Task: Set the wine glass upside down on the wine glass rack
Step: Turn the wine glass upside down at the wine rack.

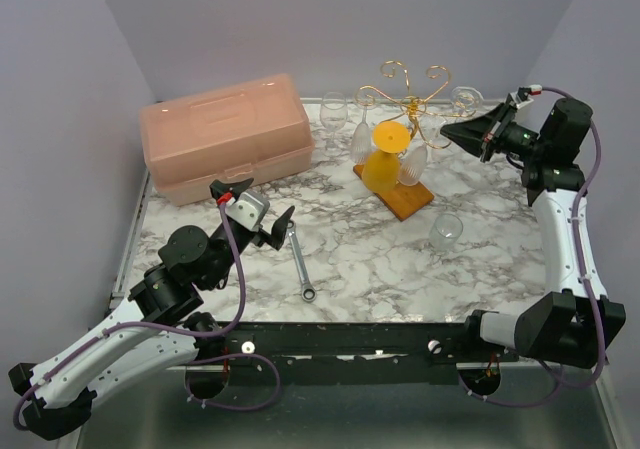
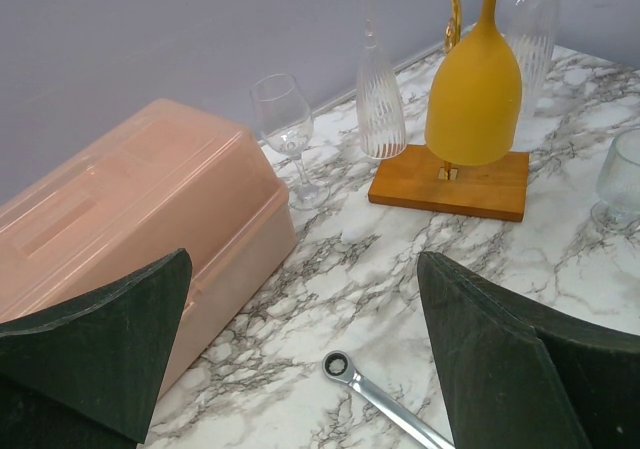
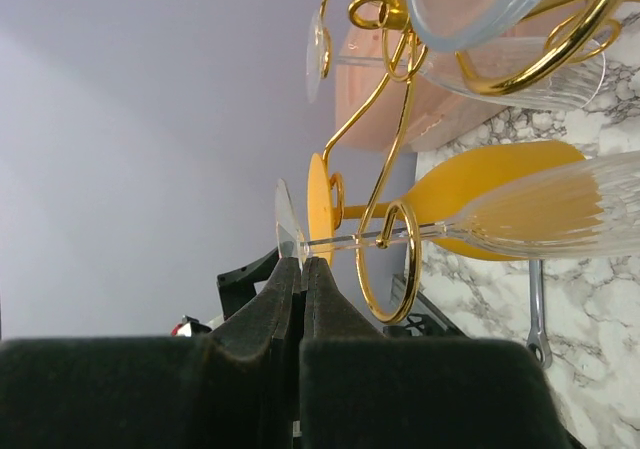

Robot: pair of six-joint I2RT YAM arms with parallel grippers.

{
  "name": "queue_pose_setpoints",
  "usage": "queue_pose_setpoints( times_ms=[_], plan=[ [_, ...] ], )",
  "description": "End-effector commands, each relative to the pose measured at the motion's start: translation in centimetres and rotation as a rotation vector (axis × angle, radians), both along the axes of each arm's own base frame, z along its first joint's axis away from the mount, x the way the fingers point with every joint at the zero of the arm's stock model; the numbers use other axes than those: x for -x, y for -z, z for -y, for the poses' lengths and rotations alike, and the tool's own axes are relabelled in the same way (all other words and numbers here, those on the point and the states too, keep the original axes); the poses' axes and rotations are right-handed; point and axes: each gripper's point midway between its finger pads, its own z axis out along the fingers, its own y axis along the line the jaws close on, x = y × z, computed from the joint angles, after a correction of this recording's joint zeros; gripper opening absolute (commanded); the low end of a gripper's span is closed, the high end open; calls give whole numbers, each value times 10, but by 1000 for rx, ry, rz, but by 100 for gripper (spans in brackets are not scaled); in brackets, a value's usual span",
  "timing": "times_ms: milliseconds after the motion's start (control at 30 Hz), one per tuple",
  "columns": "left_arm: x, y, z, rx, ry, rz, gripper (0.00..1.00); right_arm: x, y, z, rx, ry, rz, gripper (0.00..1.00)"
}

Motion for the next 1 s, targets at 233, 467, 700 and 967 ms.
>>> queue_pose_setpoints(
  times_ms=[233, 467, 700, 967],
  plan=[
    [0, 0, 0, 6, 6, 4, 99, 17, 8, 2, 2, 21, -11, 0],
    [0, 0, 0, 8, 6, 5, 99, 18, 6, 14, -6, 64, -13, 1],
    [1, -2, -1, 11, 6, 10, 99, 17, 10, 22, -25, 89, -26, 1],
    [1, -2, -2, 12, 5, 11, 99, 7, 13, 30, -25, 110, -36, 11]
  ],
)
